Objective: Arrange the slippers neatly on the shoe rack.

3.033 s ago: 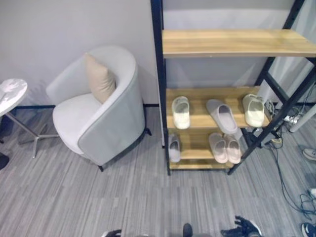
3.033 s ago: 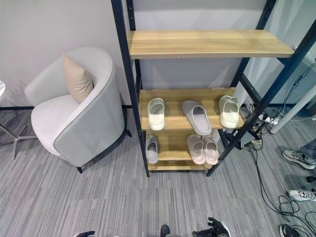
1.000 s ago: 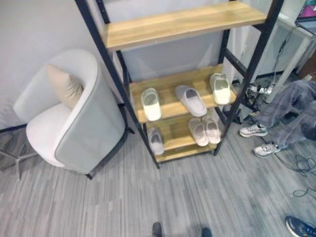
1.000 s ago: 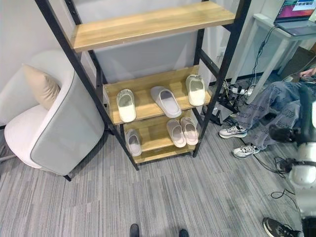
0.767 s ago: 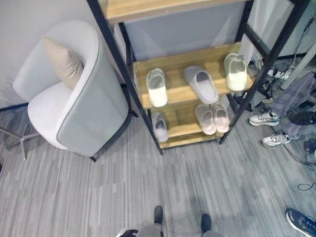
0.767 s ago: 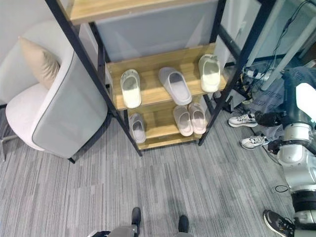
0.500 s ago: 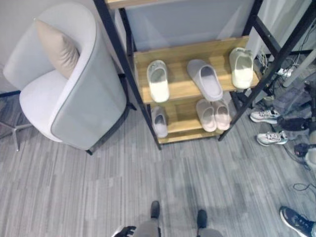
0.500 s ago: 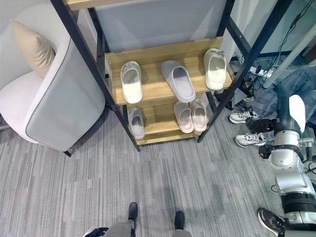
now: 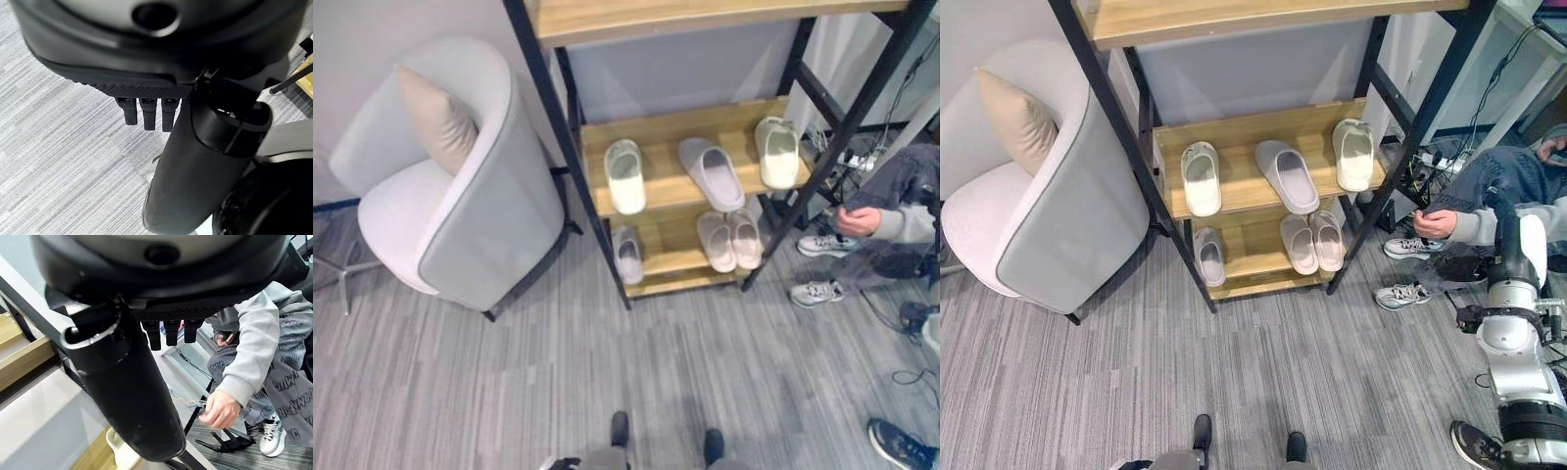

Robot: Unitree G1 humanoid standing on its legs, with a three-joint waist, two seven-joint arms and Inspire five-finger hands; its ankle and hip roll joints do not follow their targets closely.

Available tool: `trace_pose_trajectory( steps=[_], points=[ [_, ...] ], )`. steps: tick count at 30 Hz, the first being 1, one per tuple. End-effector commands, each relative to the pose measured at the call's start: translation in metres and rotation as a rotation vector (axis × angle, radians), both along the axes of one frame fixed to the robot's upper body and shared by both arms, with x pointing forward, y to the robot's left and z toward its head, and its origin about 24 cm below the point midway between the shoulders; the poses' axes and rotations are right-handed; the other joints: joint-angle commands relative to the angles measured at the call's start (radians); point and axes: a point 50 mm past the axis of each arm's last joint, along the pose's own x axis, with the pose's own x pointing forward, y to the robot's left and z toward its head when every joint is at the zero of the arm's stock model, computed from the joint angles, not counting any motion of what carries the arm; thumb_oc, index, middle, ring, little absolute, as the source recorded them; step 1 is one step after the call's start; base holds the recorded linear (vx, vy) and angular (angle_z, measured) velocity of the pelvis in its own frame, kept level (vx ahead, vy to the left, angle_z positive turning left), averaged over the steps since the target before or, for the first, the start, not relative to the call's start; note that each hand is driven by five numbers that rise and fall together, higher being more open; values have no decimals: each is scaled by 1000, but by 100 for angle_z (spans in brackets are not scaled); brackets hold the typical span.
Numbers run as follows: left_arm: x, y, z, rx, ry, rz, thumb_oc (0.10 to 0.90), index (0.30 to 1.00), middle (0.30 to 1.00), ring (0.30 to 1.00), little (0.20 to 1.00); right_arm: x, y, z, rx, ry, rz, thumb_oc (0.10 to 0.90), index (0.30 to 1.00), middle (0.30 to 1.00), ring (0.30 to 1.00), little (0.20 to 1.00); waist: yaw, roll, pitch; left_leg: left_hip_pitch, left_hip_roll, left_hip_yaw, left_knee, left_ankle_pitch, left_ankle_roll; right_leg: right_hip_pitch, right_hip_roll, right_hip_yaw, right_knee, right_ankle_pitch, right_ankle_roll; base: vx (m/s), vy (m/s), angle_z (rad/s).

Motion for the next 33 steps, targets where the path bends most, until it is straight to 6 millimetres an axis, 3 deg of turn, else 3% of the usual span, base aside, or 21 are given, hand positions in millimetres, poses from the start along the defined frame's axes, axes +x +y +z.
trace_pose_trajectory(
  steps=[1,9,10,12,17,21,23,26,33],
  points=[
    [19,-20,0,-66,-41,-96,800,900,900,900,900,13,-4,90,-142,-283,8,800,900,900,900,900,38,-43,-67,28,-1,-52,39,-137,17,-5,-6,9,42,-106,25,0,0,0],
    [32,-18,3,-48,-70,-127,800,900,900,900,900,36,21,140,-242,-371,65,800,900,900,900,900,55,-44,-23,-40,-4,-65,12,-99,12,-74,-8,-1,37,-84,30,-65,11,0],
    [42,-17,6,-40,-97,-143,800,900,900,900,900,39,29,162,-262,-431,81,800,900,900,900,900,64,-46,-3,-73,-5,-72,2,-80,8,-111,-9,-4,36,-71,31,-131,31,15],
    [51,-19,8,-39,-121,-153,800,900,900,900,900,42,39,185,-288,-491,99,800,900,900,900,900,66,-47,8,-117,-7,-74,-5,-62,1,-154,-9,-8,31,-57,33,-115,41,14],
    [66,-22,12,-42,-167,-146,800,900,900,900,900,44,49,215,-309,-554,106,800,900,900,900,900,75,-55,24,-171,-5,-74,-11,-48,-5,-202,-8,-6,23,-43,34,-13,39,5],
    [90,-17,23,-40,-256,-105,800,900,900,900,900,38,56,263,-373,-636,60,800,900,900,900,900,89,-72,70,-236,-5,-75,-1,-36,-8,-260,-12,2,34,-33,34,-11,43,2],
    [91,-18,23,-44,-258,-102,800,900,900,900,900,38,57,266,-377,-639,64,800,900,900,900,900,86,-69,70,-237,-5,-74,0,-36,-8,-263,-12,3,35,-33,34,0,0,0],
    [101,-13,29,-34,-308,-60,800,900,900,900,900,35,60,284,-396,-660,42,800,900,900,900,900,92,-72,97,-270,-6,-73,8,-30,-11,-293,-13,8,44,-28,33,0,0,0],
    [102,-7,30,-19,-321,-49,800,900,900,900,900,29,59,308,-430,-684,-15,800,900,900,900,900,107,-67,128,-329,-12,-71,25,-25,-14,-342,-16,7,50,-18,36,0,0,0]
  ],
)
